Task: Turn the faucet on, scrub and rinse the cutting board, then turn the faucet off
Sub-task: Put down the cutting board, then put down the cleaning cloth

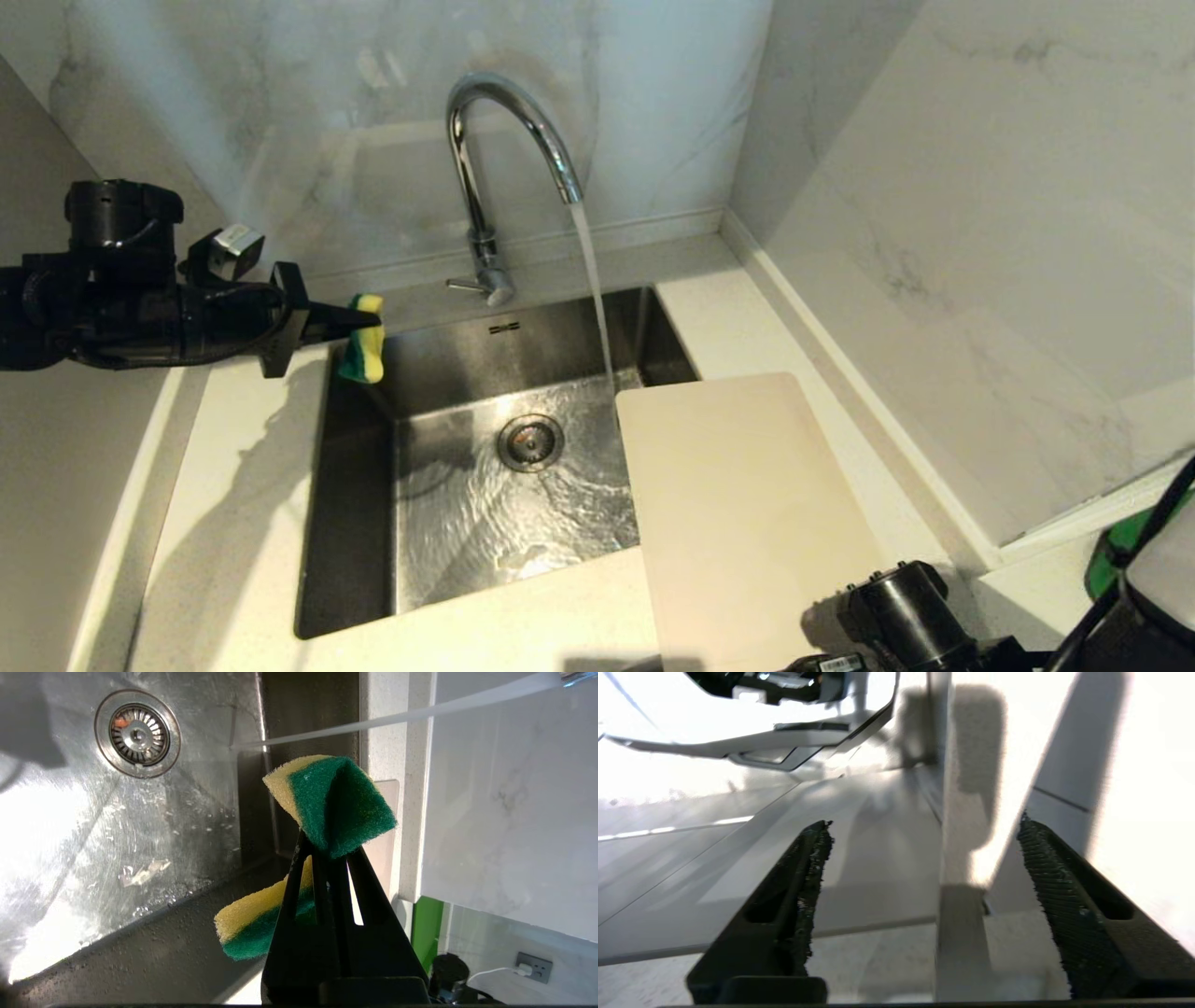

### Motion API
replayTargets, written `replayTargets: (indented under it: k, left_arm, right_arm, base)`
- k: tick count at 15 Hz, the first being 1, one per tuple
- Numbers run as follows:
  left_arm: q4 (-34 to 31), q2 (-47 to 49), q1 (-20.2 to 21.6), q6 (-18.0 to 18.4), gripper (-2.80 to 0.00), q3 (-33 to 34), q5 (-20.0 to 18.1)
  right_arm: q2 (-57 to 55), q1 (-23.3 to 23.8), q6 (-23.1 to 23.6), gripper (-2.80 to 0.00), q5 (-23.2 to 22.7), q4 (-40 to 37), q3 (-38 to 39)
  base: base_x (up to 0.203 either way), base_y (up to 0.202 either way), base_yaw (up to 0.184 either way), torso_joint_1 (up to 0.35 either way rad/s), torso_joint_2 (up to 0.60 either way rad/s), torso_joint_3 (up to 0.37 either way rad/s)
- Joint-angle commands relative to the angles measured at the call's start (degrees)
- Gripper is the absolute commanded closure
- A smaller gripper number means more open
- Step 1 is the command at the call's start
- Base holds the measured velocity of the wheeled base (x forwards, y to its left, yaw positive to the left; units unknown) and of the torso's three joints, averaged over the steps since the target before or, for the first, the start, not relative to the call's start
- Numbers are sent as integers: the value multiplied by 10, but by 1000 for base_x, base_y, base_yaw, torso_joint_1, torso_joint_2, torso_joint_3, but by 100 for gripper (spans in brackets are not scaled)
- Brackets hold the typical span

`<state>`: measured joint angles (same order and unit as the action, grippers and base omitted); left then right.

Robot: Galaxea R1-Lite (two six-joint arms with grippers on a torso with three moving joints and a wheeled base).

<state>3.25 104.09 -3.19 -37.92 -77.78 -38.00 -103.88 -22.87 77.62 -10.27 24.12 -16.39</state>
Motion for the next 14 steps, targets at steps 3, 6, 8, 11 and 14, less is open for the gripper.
replayTargets:
  k: [3, 6, 8, 11, 14]
  left_arm:
    - [-17, -29, 2, -1, 0, 3, 2]
    - [-32, -49, 1, -1, 0, 3, 8]
    - [-38, -64, 1, -1, 0, 3, 9]
    - [-54, -77, 0, 0, 0, 3, 16]
    - [-63, -93, -9, 0, 0, 3, 29]
  right_arm:
    - [93, -1, 4, -280, -4, 1, 33]
    - [143, -1, 3, -280, -12, 1, 38]
    - [171, -1, 2, -280, -18, 1, 41]
    - [213, -1, -20, -280, -20, 3, 28]
    - [238, -1, -73, 0, -58, 4, -30]
  base:
    - [0, 0, 0, 0, 0, 0]
    - [0, 0, 0, 0, 0, 0]
    - [0, 0, 0, 0, 0, 0]
    - [0, 0, 0, 0, 0, 0]
    - [0, 0, 0, 0, 0, 0]
